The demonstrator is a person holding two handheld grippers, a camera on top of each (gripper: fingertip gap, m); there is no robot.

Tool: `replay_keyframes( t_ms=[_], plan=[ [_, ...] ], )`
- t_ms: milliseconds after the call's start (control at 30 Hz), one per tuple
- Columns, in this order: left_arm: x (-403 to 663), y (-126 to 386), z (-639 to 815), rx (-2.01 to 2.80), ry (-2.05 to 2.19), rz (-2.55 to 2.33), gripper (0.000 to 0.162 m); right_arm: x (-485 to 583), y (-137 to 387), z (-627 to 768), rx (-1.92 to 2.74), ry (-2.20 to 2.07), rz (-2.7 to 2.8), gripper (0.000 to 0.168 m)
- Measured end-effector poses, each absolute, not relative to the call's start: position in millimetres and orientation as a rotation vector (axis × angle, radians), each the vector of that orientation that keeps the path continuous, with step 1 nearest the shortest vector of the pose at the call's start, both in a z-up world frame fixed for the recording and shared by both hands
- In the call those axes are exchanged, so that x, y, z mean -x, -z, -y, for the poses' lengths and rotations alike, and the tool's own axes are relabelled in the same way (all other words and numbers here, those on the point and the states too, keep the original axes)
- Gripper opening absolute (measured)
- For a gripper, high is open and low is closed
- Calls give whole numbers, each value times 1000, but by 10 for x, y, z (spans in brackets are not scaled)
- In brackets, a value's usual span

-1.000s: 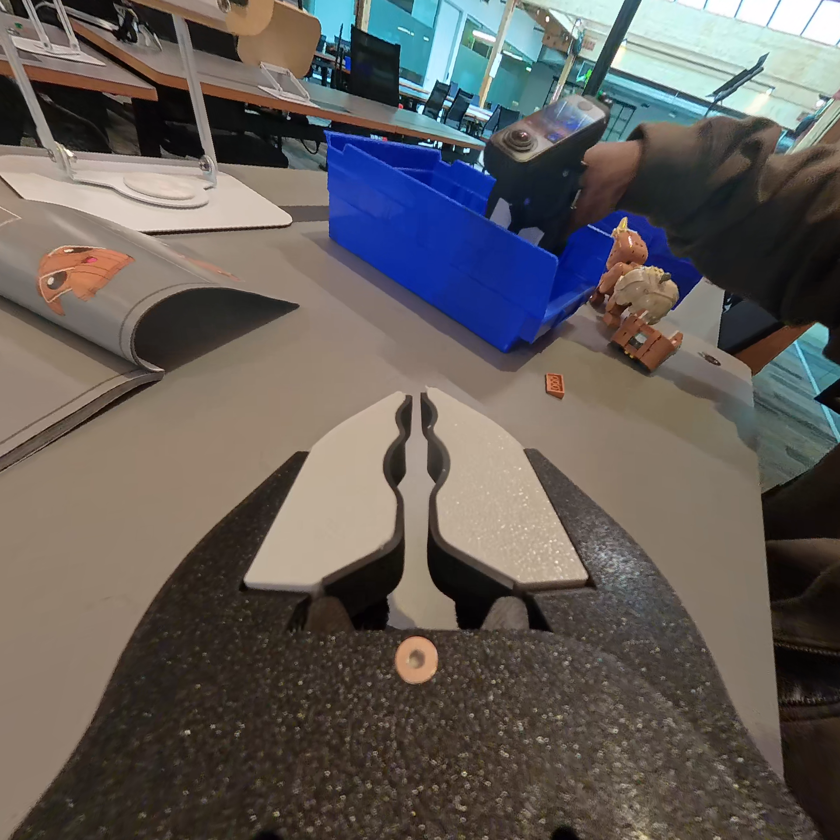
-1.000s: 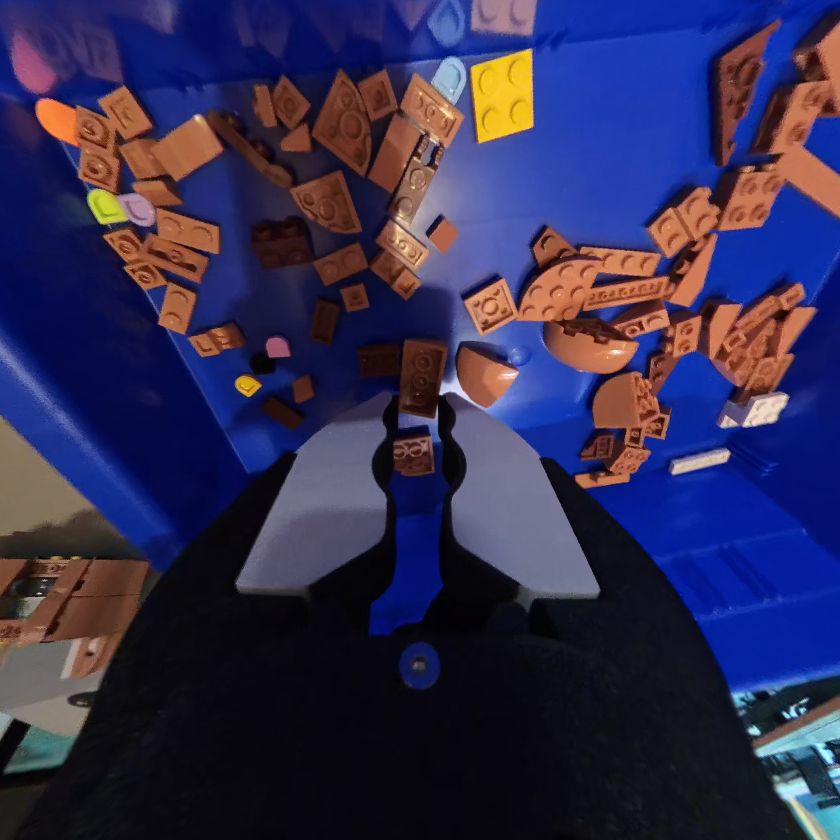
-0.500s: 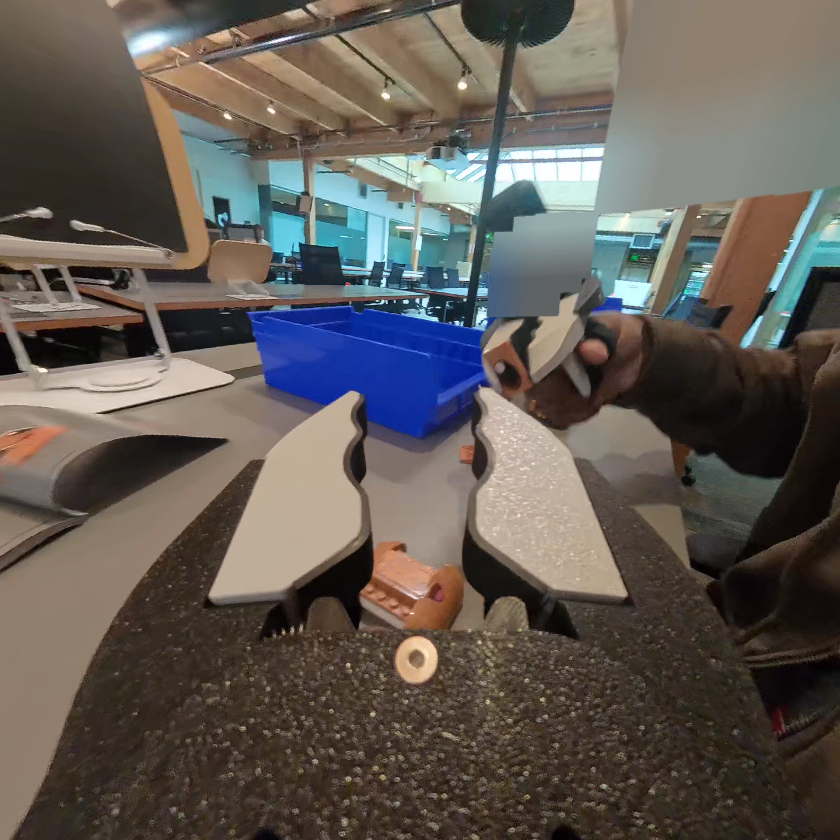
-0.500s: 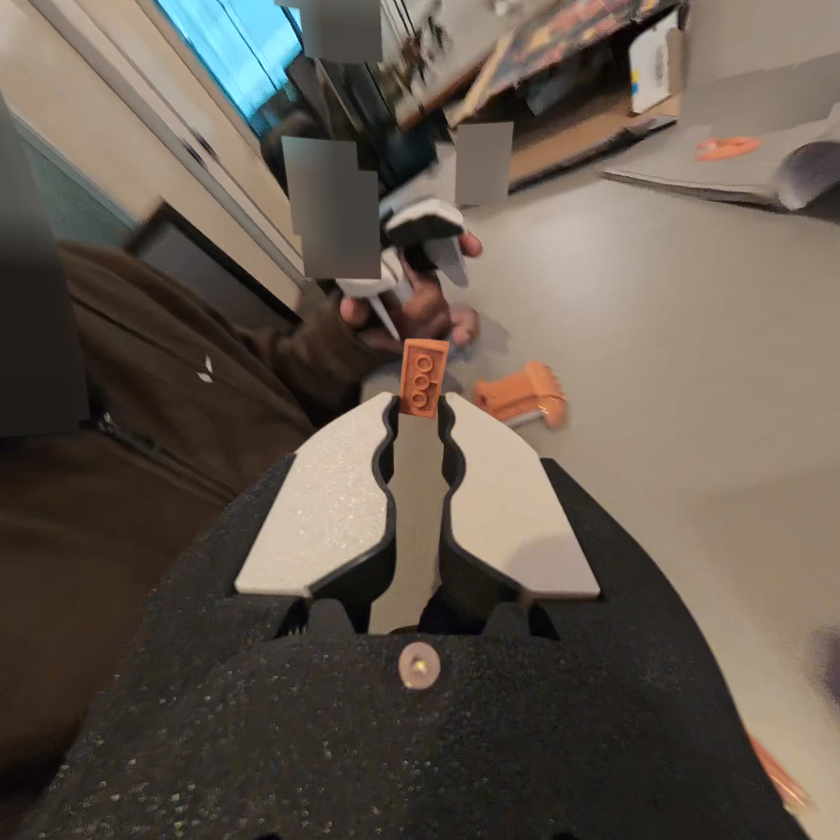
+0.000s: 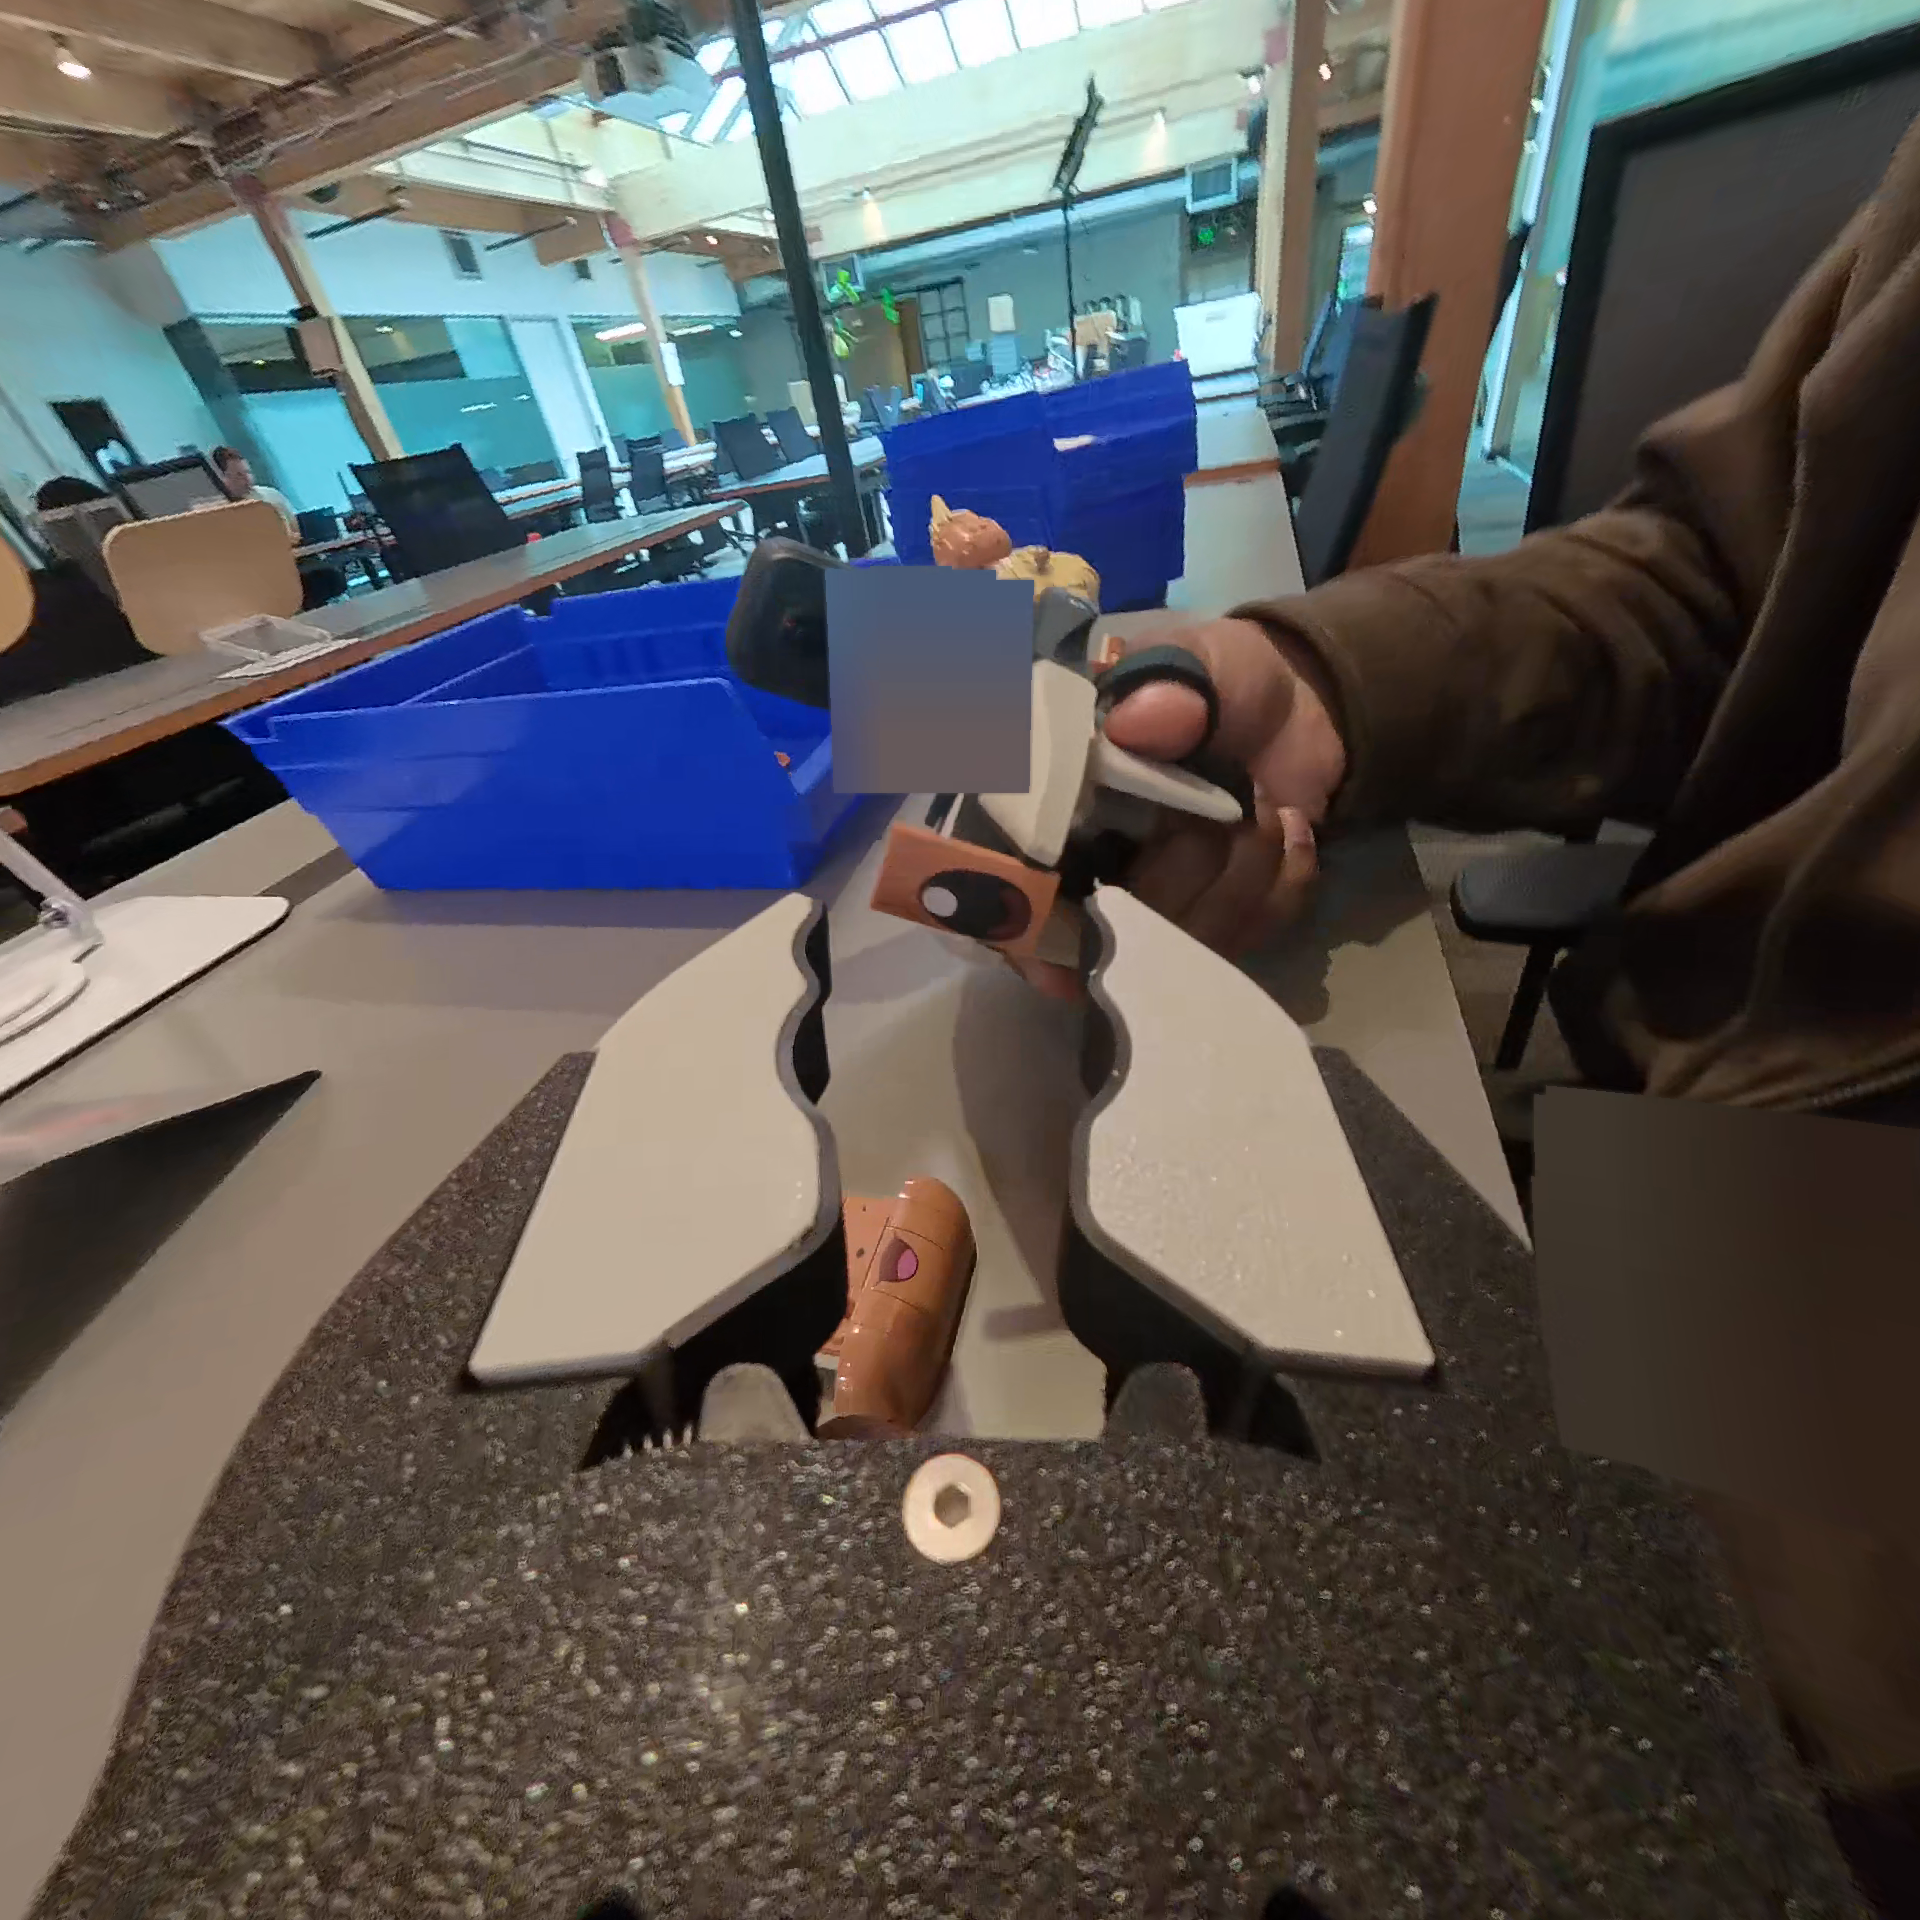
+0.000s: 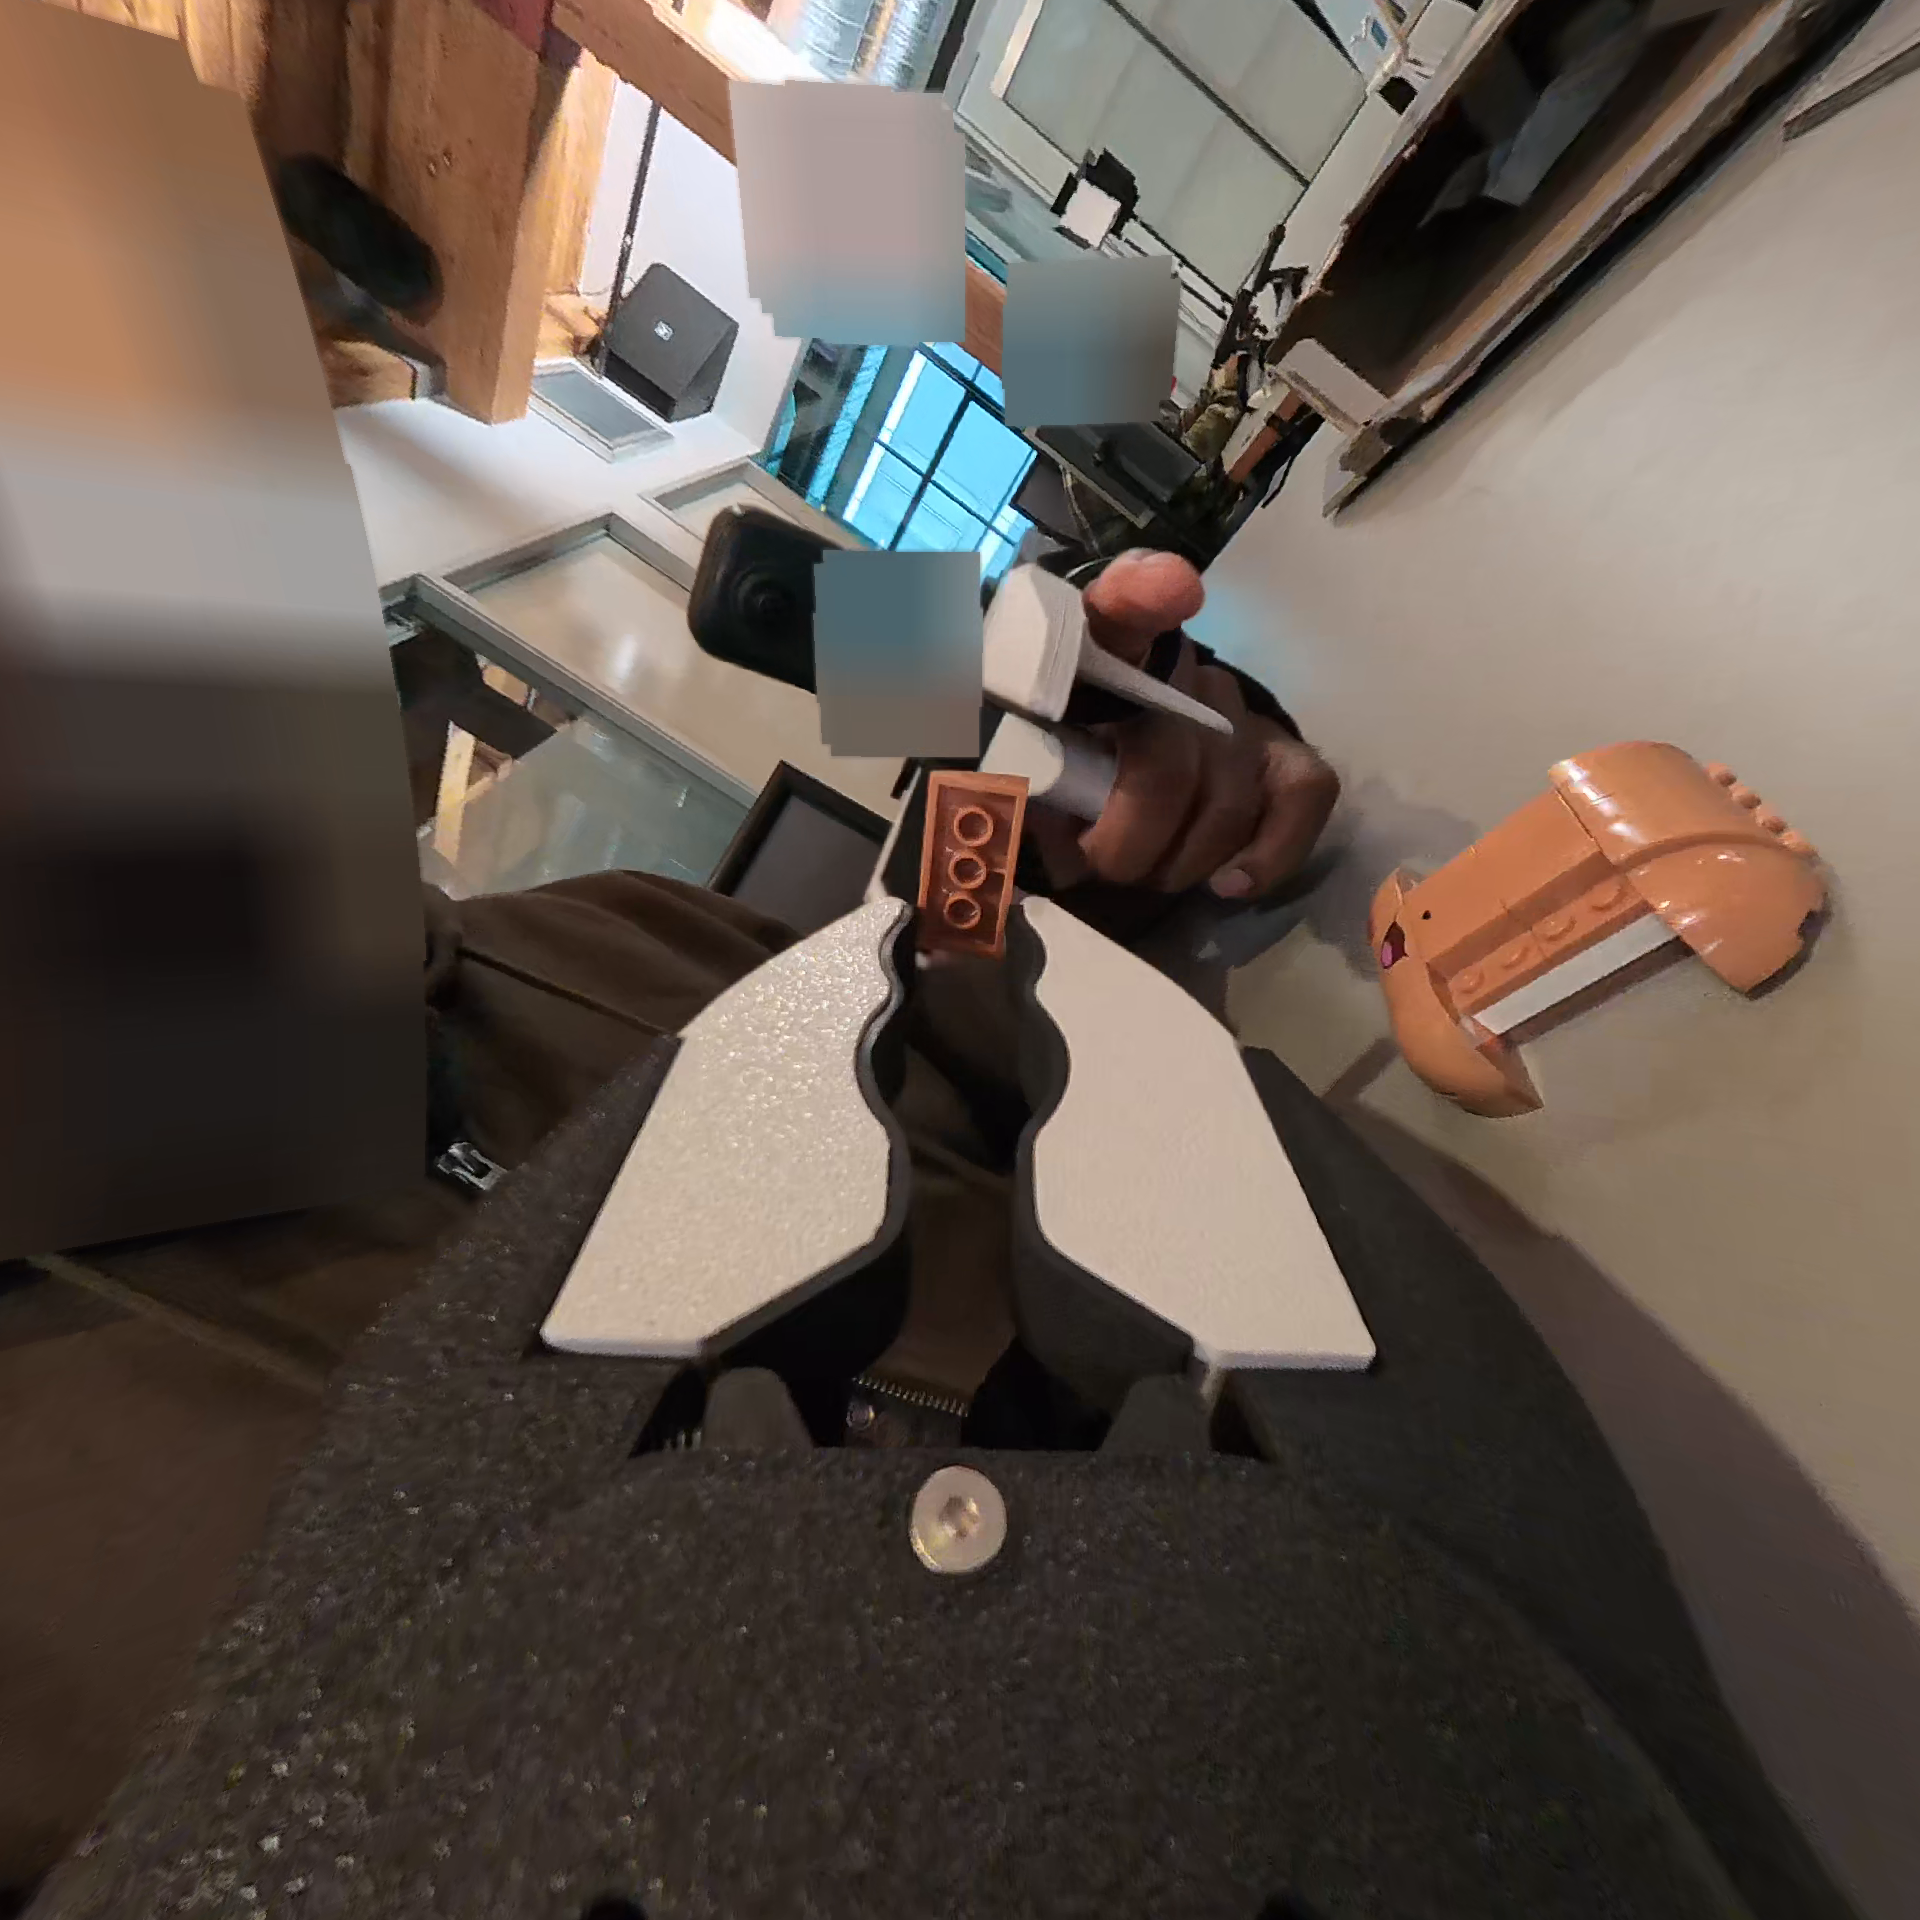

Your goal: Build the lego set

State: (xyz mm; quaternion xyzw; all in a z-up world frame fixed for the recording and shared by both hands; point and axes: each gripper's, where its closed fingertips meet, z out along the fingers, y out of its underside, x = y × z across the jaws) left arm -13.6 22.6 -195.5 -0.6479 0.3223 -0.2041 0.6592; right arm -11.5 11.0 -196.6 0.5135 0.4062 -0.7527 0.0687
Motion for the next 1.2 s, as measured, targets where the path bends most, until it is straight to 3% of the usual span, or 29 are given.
replay_keyframes(
  t_ms=[400, 633, 867, 1200],
  plan=[
    [118, 2153, -326, 1533, 346, -818, 36, 180, 2099, -109, -1645, 2206, -1295, 18],
    [331, 2372, -363, 1774, 290, -808, 36, 131, 2543, -383, -2100, 1751, -2092, 50],
    [469, 2536, -341, 1961, 247, -897, 36, 101, 2727, -449, -2192, 1433, -2430, 75],
    [436, 2726, -466, 2122, 219, -1188, 36, 118, 2794, -436, -2163, 1421, -2426, 68]
  ],
)
